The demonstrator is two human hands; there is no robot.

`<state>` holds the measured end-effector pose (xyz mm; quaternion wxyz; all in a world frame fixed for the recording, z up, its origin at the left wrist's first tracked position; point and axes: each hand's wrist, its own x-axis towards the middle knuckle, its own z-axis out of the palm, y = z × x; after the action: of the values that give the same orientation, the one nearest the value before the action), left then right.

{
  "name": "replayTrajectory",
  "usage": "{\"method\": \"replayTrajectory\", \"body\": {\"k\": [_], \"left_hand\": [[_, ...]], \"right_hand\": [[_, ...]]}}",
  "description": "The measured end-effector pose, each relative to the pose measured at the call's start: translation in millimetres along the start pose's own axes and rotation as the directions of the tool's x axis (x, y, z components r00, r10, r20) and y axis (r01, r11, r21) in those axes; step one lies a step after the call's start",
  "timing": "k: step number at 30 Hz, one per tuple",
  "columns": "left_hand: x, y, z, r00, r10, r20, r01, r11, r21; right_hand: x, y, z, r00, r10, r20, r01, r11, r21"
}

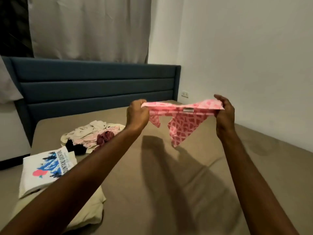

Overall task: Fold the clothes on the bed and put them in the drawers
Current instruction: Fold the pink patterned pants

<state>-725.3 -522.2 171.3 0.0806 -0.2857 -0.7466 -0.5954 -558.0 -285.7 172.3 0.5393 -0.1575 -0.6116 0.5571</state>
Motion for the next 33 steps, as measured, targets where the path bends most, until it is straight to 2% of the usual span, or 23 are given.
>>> {"method": "replayTrajectory", "body": {"k": [2, 5, 8, 12, 14, 16, 18, 20, 21, 23, 26, 29, 33], "left_hand": [[-69, -40, -12, 0.998, -0.046, 0.040, 0.037, 0.979, 0.202], [-174, -105, -22, 0.969, -0.159, 0.187, 0.052, 0.877, 0.477], [-268, -151, -27, 0.913, -0.269, 0.307, -0.007, 0.741, 0.671], [-354, -173, -31, 0.884, -0.280, 0.373, -0.150, 0.586, 0.796], [-378, -174, -31, 0.856, -0.298, 0.422, -0.223, 0.523, 0.823], [-391, -174, -32, 0.799, -0.332, 0.502, -0.327, 0.460, 0.825], [-391, -172, -32, 0.772, -0.276, 0.573, -0.400, 0.489, 0.775], [-385, -172, -26, 0.792, -0.185, 0.581, -0.396, 0.569, 0.721], [-382, -173, -20, 0.791, -0.188, 0.582, -0.385, 0.585, 0.714], [-379, -176, -3, 0.767, -0.242, 0.594, -0.383, 0.570, 0.727], [-382, -186, 18, 0.744, -0.269, 0.612, -0.427, 0.513, 0.745], [-376, -196, 16, 0.731, -0.200, 0.652, -0.485, 0.520, 0.703], [-378, -187, 3, 0.730, -0.032, 0.683, -0.613, 0.410, 0.675]], "right_hand": [[-68, 30, -30, 0.997, 0.005, -0.080, -0.027, 0.963, -0.268], [-173, 81, -81, 0.987, 0.063, -0.147, -0.128, 0.863, -0.488], [-265, 127, -123, 0.974, 0.170, -0.153, -0.228, 0.763, -0.605], [-355, 156, -159, 0.943, 0.288, -0.165, -0.320, 0.661, -0.679], [-380, 161, -173, 0.944, 0.280, -0.175, -0.319, 0.641, -0.698], [-393, 161, -185, 0.934, 0.284, -0.215, -0.352, 0.645, -0.678], [-395, 164, -196, 0.926, 0.292, -0.240, -0.376, 0.641, -0.669], [-394, 167, -202, 0.942, 0.271, -0.197, -0.327, 0.617, -0.715], [-395, 170, -203, 0.954, 0.251, -0.165, -0.286, 0.596, -0.750], [-398, 174, -204, 0.968, 0.214, -0.130, -0.233, 0.578, -0.782], [-402, 178, -207, 0.967, 0.188, -0.171, -0.252, 0.614, -0.748], [-403, 180, -212, 0.959, 0.192, -0.208, -0.283, 0.644, -0.711], [-399, 174, -214, 0.967, 0.206, -0.151, -0.252, 0.672, -0.696]]}}
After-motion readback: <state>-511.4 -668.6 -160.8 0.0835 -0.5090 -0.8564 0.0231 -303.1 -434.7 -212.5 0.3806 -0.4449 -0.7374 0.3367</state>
